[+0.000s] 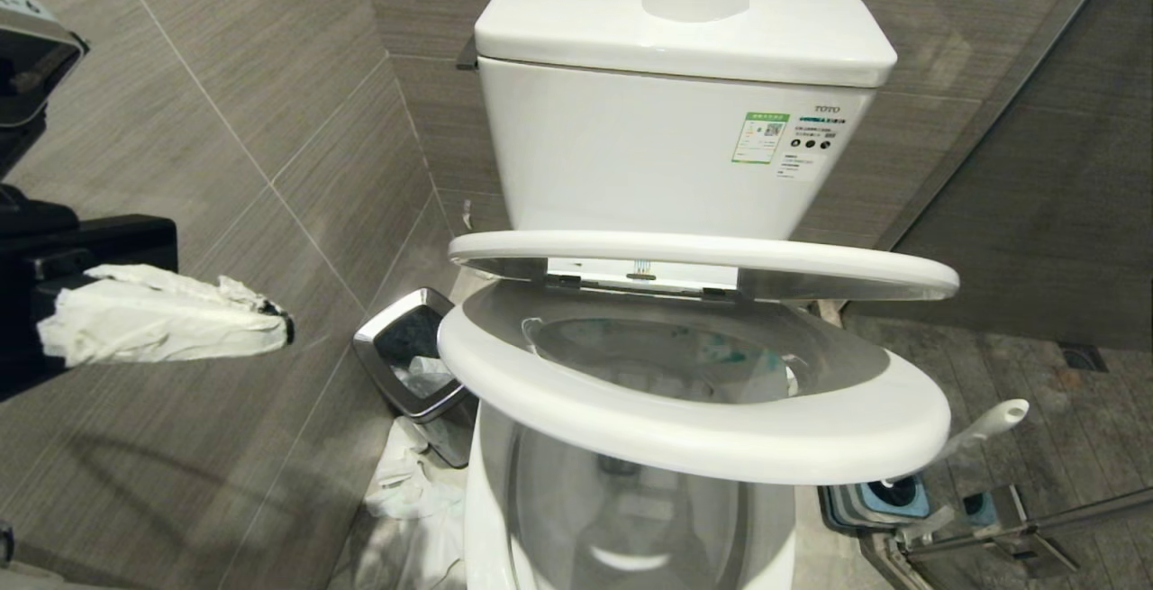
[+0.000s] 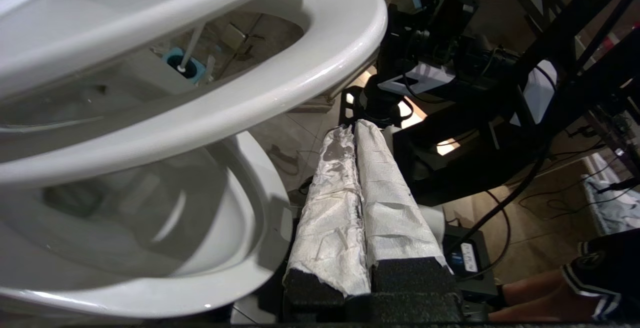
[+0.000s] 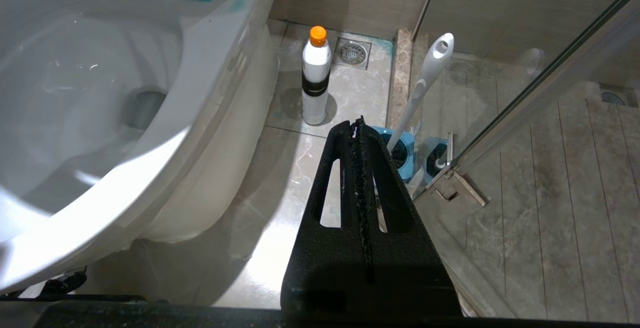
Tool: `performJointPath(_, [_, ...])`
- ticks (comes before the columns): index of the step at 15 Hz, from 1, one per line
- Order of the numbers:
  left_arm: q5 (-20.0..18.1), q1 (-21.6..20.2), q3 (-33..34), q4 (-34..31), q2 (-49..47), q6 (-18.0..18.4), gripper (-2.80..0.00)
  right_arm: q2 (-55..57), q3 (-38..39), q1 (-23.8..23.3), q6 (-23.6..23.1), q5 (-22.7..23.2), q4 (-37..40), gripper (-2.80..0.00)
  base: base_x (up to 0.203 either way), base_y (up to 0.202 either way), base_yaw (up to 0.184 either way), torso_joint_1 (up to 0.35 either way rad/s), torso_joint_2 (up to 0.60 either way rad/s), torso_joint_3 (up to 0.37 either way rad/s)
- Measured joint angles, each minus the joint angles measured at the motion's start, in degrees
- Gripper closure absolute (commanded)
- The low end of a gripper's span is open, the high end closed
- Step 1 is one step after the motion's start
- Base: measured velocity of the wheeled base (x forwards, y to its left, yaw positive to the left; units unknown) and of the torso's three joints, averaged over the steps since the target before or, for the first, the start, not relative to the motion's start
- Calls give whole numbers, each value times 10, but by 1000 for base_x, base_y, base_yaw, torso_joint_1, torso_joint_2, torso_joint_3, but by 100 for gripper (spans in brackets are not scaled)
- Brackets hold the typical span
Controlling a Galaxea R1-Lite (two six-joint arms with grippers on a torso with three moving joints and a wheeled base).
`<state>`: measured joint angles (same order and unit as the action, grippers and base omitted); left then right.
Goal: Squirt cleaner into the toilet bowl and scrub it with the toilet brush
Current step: Close the toilet lid
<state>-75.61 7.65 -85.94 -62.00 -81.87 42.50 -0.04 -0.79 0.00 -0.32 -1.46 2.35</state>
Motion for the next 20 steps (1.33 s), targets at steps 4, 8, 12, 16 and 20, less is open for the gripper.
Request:
performJointPath(4, [9, -5, 8, -14, 6, 10, 0, 0, 0, 0, 0, 0, 0, 0, 0, 0, 0, 0, 0, 0])
performJointPath(8, [66, -8, -31, -10, 7, -6, 0, 0, 0, 0, 0, 0, 0, 0, 0, 0, 0, 0, 0, 0])
performJointPath(12, [73, -5, -108, -2, 4, -102, 0, 0, 0, 0, 0, 0, 0, 0, 0, 0, 0, 0, 0, 0])
performJointPath(16, [77, 10, -184, -3, -1, -266, 0, 0, 0, 0, 0, 0, 0, 0, 0, 0, 0, 0, 0, 0])
performJointPath(20, [211, 108, -244, 22, -8, -440, 0, 0, 0, 0, 0, 0, 0, 0, 0, 0, 0, 0, 0, 0])
